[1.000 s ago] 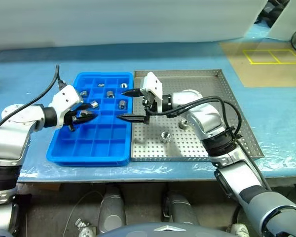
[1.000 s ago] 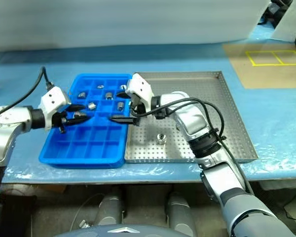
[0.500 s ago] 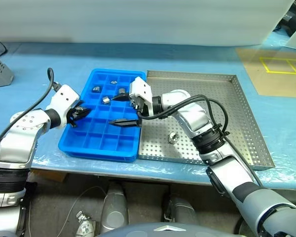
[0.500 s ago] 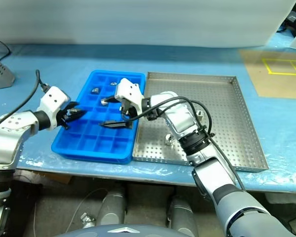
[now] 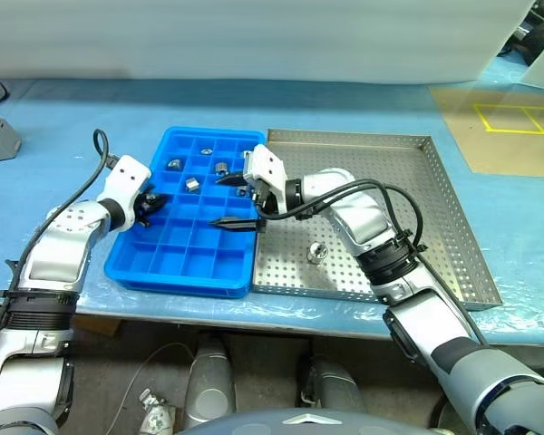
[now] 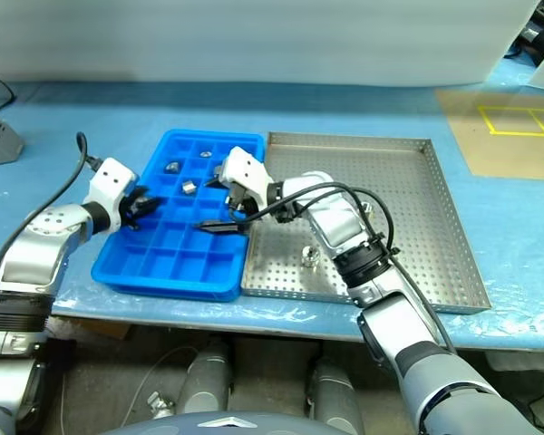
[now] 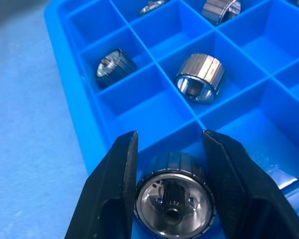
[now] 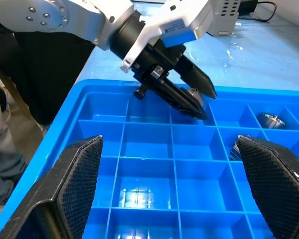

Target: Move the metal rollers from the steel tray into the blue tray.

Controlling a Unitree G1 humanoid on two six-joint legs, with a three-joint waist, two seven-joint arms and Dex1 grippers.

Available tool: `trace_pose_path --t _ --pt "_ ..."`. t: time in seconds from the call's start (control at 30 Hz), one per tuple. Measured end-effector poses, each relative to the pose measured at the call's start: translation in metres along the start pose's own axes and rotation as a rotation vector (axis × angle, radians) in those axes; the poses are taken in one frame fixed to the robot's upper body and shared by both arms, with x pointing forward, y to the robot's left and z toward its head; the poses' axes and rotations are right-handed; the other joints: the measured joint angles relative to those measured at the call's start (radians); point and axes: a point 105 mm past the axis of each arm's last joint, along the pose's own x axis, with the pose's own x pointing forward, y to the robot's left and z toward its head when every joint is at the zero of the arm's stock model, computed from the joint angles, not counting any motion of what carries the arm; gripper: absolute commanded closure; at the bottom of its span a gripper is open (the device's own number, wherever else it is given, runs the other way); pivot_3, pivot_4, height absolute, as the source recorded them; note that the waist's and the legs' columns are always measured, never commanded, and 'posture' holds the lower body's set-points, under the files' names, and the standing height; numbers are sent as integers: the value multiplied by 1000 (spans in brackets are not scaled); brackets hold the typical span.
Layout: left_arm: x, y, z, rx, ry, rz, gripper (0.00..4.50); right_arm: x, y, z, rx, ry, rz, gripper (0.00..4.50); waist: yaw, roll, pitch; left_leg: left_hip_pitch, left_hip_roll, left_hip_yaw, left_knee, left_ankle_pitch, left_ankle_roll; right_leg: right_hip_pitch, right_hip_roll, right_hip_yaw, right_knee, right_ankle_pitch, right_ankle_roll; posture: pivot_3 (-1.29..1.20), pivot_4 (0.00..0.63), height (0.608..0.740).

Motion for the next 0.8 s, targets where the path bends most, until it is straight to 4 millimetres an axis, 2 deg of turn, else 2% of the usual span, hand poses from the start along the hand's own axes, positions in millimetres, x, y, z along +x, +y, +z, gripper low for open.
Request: trace_pose_path --t 0.2,0.27,0.33,0.43,0.6,0.73,0.8 --pt "9 -5 2 -8 -13 -9 2812 -3 -2 -4 4 10 -21 0 0 0 0 0 0 0 0 0 0 0 0 0 1 0 0 173 150 740" --pt "9 -5 2 -12 -15 -10 2082 -4 -3 -5 5 15 -26 0 0 0 0 0 0 0 1 0 -1 0 0 0 1 0 0 171 150 740" --pt "10 -6 2 -19 -17 -17 1617 -4 -3 -5 4 16 -28 0 0 0 0 0 0 0 1 0 -1 0 0 0 1 0 0 169 150 740" --pt "10 -9 1 -28 -13 -35 547 -4 -3 -5 3 17 -29 0 -1 0 0 0 0 0 1 0 -1 0 0 0 1 0 0 168 150 740" --pt "9 -12 5 -30 -23 -57 547 -4 -4 -6 6 19 -42 0 -1 0 0 0 0 0 1 0 -1 0 0 0 1 0 0 159 150 740" --pt "2 -25 26 -11 -105 -148 547 -8 -6 -11 8 34 -54 0 -1 0 0 0 0 0 1 0 -1 0 0 0 1 0 0 133 150 740" --pt "-4 -38 40 5 -160 -231 547 -20 -12 -14 7 56 -76 0 1 0 0 -1 0 0 1 0 -1 0 -1 -1 0 0 0 122 150 740"
